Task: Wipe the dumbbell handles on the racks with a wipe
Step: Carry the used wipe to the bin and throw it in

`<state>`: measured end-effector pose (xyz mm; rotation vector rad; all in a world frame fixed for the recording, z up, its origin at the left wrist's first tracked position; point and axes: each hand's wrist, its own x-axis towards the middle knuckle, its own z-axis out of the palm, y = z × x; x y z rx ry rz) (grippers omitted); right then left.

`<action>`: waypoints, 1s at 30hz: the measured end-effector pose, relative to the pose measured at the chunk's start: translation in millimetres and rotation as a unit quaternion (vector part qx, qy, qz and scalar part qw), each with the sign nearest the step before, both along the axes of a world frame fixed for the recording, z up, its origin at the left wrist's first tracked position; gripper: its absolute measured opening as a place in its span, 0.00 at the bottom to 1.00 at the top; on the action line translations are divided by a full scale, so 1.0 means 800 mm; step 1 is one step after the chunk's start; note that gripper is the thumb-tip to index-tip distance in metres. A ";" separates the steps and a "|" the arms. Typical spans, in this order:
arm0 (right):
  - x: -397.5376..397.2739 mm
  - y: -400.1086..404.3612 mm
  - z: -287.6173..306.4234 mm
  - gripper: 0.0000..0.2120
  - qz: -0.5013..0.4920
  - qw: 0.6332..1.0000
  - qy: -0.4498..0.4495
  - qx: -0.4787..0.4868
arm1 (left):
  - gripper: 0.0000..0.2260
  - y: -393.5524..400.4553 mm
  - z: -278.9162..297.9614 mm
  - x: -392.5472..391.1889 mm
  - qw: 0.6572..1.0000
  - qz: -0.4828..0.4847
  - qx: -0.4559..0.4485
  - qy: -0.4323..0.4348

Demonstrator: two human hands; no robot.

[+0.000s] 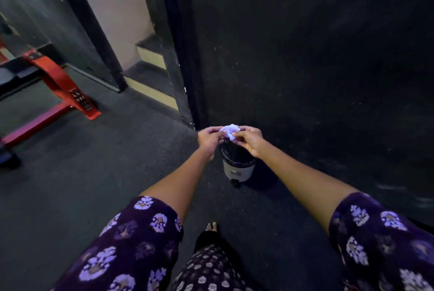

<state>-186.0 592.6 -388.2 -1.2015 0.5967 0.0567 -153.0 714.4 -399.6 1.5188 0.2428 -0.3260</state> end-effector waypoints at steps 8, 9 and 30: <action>0.111 -0.020 -0.019 0.12 -0.049 0.998 0.045 -0.003 | 0.10 -0.025 -0.029 0.130 0.996 -0.074 0.037 0.028; 0.118 -0.023 -0.022 0.12 -0.060 0.997 0.051 -0.001 | 0.11 -0.029 -0.031 0.140 0.995 -0.084 0.040 0.031; 0.227 -0.076 -0.061 0.13 -0.084 0.993 0.085 0.009 | 0.10 -0.088 -0.063 0.265 0.990 -0.120 0.028 0.071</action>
